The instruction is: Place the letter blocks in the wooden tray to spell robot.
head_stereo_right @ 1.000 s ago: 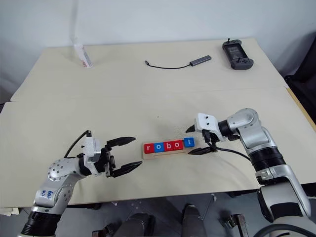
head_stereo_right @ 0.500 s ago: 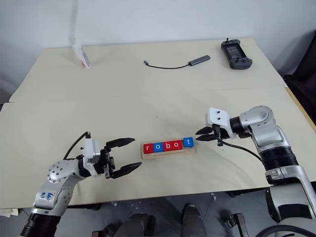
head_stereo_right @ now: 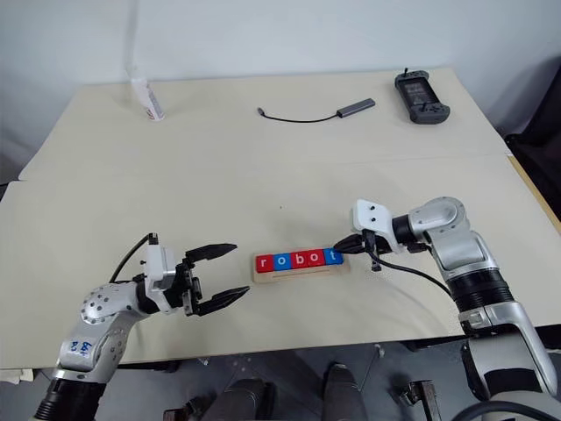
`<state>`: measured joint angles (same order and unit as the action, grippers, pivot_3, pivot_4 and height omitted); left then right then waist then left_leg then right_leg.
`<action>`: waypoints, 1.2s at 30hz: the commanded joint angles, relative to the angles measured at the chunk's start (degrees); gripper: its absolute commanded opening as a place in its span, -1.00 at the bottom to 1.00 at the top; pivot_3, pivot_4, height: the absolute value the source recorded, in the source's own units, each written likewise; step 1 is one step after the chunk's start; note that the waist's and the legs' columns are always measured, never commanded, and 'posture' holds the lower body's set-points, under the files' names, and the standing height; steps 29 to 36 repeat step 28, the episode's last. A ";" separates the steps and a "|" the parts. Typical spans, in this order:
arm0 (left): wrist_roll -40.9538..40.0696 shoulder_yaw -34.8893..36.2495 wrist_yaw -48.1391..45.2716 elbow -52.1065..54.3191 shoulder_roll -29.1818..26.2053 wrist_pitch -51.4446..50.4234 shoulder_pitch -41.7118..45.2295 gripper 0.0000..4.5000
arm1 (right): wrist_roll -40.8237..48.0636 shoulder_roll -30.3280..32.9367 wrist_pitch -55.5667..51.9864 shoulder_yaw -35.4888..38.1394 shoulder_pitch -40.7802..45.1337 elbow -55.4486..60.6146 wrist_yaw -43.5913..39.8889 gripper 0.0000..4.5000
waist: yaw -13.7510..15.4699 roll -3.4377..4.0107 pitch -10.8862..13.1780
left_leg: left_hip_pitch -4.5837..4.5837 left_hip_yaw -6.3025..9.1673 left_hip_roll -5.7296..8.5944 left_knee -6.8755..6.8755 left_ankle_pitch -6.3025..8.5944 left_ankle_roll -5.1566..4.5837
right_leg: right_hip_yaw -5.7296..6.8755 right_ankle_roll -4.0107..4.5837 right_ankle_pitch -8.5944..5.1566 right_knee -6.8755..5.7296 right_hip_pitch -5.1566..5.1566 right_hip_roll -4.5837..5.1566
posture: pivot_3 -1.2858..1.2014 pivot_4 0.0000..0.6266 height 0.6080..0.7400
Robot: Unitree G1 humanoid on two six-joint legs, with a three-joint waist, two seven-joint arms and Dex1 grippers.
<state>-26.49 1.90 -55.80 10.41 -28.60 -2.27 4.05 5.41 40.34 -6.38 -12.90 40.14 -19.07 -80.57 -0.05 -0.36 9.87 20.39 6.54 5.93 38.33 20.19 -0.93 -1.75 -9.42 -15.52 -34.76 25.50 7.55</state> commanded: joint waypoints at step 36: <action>3.50 7.09 0.77 -8.48 -6.82 2.84 4.72 1.00 | 21.79 1.22 2.36 33.50 -39.19 27.53 16.15 0.99 | 1.40 0.01 0.00 | -0.11 -0.08 0.00 0.00 0.00 0.00 | -0.10 0.01 0.01 -0.02 -0.09 -0.02 | 0.03 -0.52 1.00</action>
